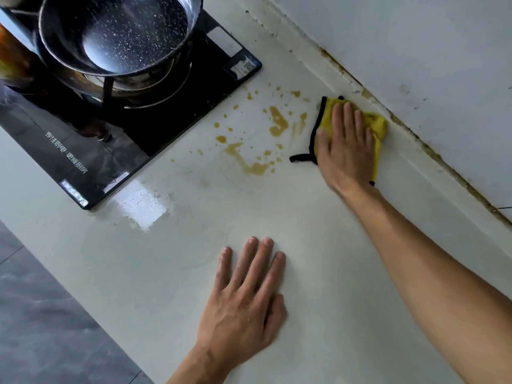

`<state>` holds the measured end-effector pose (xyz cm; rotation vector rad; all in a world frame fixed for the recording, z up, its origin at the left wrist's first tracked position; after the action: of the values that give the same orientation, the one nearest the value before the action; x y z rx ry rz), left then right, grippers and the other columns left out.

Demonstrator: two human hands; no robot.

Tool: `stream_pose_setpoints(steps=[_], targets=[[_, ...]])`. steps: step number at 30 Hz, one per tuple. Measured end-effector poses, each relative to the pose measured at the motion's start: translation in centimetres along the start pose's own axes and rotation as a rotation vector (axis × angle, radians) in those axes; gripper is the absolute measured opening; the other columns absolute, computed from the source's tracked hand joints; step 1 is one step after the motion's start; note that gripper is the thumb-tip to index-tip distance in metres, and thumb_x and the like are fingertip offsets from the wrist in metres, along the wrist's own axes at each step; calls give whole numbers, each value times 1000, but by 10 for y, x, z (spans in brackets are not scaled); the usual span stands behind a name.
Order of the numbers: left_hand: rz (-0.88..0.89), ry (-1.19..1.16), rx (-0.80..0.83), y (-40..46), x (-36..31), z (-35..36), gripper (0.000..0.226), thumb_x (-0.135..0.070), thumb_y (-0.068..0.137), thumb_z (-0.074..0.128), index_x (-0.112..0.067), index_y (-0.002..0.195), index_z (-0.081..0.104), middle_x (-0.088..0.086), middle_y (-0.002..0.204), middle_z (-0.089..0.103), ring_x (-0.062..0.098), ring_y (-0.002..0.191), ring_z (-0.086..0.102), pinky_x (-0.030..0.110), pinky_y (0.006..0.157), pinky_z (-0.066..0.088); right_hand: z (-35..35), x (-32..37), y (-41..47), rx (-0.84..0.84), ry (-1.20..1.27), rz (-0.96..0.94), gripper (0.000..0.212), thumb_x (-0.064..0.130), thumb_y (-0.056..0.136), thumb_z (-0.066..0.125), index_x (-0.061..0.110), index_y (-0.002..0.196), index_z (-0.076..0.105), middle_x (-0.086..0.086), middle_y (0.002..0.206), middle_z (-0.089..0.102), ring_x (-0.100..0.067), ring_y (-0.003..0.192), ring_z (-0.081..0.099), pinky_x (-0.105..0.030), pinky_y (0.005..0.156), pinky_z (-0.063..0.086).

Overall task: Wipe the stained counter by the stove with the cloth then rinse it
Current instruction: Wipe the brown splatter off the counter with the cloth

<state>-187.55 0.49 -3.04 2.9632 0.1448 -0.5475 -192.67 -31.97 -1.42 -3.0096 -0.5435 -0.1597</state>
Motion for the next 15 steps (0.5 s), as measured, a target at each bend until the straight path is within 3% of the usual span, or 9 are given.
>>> stream_pose_setpoints(steps=[3, 6, 9, 12, 15], targets=[[5, -6, -13, 0, 0, -2, 67, -40, 100, 52, -16, 162, 43, 9, 175, 28, 33, 162, 26, 66, 127, 24, 7, 31, -10, 43, -7, -156, 68, 56, 109, 10, 23, 169, 2, 1, 177, 0, -19, 164, -1, -46, 132, 3], [7, 0, -16, 0, 0, -3, 67, -41, 101, 52, -16, 162, 42, 9, 175, 28, 33, 162, 26, 65, 127, 24, 6, 11, -37, 99, -24, -332, 67, 58, 110, 10, 28, 169, 2, 7, 177, -2, -14, 163, -4, -44, 132, 2], [3, 9, 4, 0, -2, -2, 68, -42, 100, 52, -15, 162, 42, 10, 175, 27, 34, 162, 25, 66, 126, 25, 1, -1, -10, 88, -34, -237, 67, 55, 109, 11, 26, 169, 3, 5, 177, -1, -15, 163, -2, -45, 133, 4], [1, 13, 9, 1, -1, -2, 67, -42, 101, 50, -15, 162, 43, 10, 175, 28, 34, 162, 25, 66, 126, 25, 2, 35, 31, 54, -19, -153, 67, 53, 109, 10, 24, 169, -1, 3, 177, -3, -17, 163, -3, -46, 133, 4], [0, 16, 15, 1, -1, -3, 67, -43, 101, 49, -16, 162, 42, 9, 175, 27, 33, 163, 25, 64, 127, 24, 7, 57, 21, 80, -5, -293, 67, 55, 109, 7, 25, 168, -1, 4, 177, -4, -16, 163, -5, -46, 132, 1]])
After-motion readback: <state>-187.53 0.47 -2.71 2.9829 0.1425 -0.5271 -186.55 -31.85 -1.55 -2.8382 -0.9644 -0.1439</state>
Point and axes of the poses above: each hand's wrist, its own y-axis towards the middle knuckle, its own z-axis out of the palm, x = y × z, the point moved 7 cm from there along y, towards the middle knuckle
